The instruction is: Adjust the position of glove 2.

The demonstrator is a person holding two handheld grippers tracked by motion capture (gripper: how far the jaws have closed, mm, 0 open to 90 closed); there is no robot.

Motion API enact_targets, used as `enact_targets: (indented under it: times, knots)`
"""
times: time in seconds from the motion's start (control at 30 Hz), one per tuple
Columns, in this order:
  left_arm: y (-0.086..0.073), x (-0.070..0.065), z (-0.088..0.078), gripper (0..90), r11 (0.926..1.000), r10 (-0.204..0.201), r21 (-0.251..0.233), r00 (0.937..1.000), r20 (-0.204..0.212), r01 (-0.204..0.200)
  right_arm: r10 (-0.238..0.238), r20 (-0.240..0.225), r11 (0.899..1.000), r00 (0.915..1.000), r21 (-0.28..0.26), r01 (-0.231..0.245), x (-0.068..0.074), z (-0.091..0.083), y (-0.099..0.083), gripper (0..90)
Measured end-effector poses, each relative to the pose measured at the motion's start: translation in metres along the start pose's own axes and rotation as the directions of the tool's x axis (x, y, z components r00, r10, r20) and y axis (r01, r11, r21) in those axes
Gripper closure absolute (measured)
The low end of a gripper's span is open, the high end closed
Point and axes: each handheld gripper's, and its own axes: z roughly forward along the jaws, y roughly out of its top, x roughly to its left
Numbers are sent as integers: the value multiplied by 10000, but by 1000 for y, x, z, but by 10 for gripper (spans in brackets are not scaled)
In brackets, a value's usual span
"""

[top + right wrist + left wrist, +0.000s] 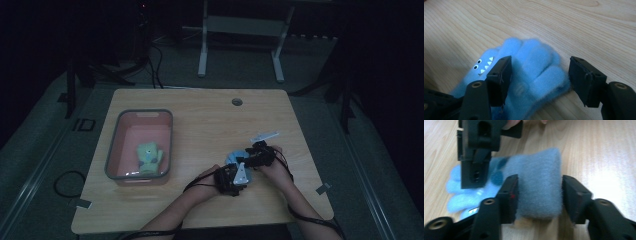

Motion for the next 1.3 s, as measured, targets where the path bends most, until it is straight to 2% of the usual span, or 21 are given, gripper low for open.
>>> enact_targets:
  times: [0.07,0.13,0.2,0.27,0.43,0.53,0.63,0.73,0.93,1.3]
  knots:
    - [0,1,0,574,10000,-25,53,10000,-85,25,-61,10,10000,10000,-1,61,0,0,0,354]
    - [0,3,0,613,9997,-242,18,9997,-62,242,-97,3,9999,10000,-32,97,2,0,-1,390]
    - [1,4,-1,658,9997,-241,62,9997,-54,241,-52,-138,10000,9999,-65,51,2,-1,-2,475]
    - [2,5,-2,694,9994,-325,78,9995,-7,326,21,-337,10000,9994,-30,-22,3,-1,-2,522]
    - [4,10,-3,731,9983,-534,250,9982,262,528,158,-776,9996,9969,231,-140,6,0,1,682]
    - [6,10,-5,746,9986,-430,302,9989,181,424,107,-692,9996,9975,281,-88,8,-1,2,750]
    - [6,11,-8,751,9985,-424,340,9990,169,418,259,-608,9997,9978,66,-255,9,-4,4,797]
    - [7,12,-13,751,9988,-369,335,9993,95,365,154,-556,9999,9983,-30,-155,13,-7,6,813]
    - [9,12,-21,752,9989,-303,362,9995,79,300,148,-772,9999,9969,-13,-149,17,-12,12,823]
    - [17,17,-42,755,9997,-91,222,9999,-115,93,65,-978,9984,9952,-545,-119,23,-28,26,826]
